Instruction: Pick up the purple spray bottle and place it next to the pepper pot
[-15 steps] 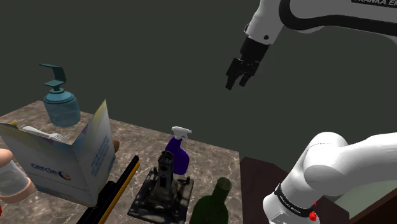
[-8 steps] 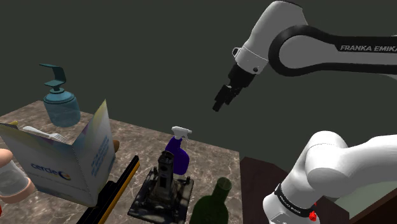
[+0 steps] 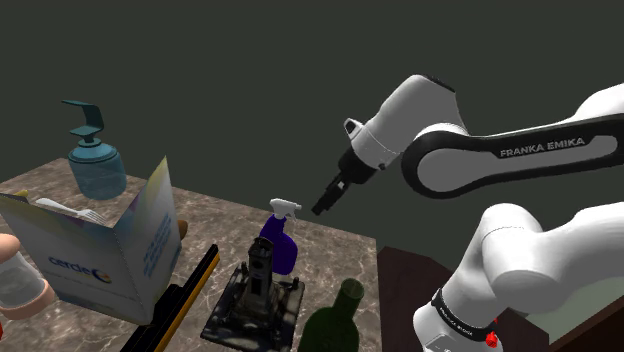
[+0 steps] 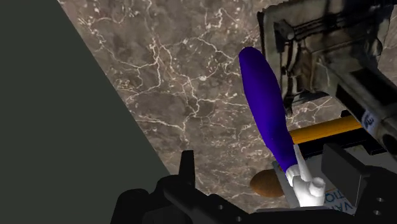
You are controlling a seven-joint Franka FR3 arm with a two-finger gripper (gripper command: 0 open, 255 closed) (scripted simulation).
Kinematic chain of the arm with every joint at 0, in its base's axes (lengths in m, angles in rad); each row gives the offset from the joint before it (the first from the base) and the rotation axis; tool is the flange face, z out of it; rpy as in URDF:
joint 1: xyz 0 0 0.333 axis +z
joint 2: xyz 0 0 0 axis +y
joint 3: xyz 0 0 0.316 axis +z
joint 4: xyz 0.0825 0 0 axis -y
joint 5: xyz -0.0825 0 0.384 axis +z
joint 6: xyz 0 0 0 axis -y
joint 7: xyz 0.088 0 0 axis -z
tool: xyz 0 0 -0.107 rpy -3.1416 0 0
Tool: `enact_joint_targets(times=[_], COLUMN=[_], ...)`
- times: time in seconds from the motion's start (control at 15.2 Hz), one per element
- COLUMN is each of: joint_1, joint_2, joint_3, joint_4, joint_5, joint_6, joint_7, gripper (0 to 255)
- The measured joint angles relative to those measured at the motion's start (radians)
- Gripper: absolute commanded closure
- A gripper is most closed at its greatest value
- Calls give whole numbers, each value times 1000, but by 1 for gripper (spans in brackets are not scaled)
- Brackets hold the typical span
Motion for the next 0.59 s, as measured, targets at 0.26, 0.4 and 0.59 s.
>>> enact_joint_targets(times=[0.26, 0.4, 0.59], joint_1=[92, 161, 262], joint_2=[156, 260, 387], joint_3=[-1, -23, -84], joint_4=[-72, -90, -95], joint_5=[50, 80, 112], joint_6=[300, 458, 634], joint_7=[-83, -132, -191], gripper=[0, 0, 0])
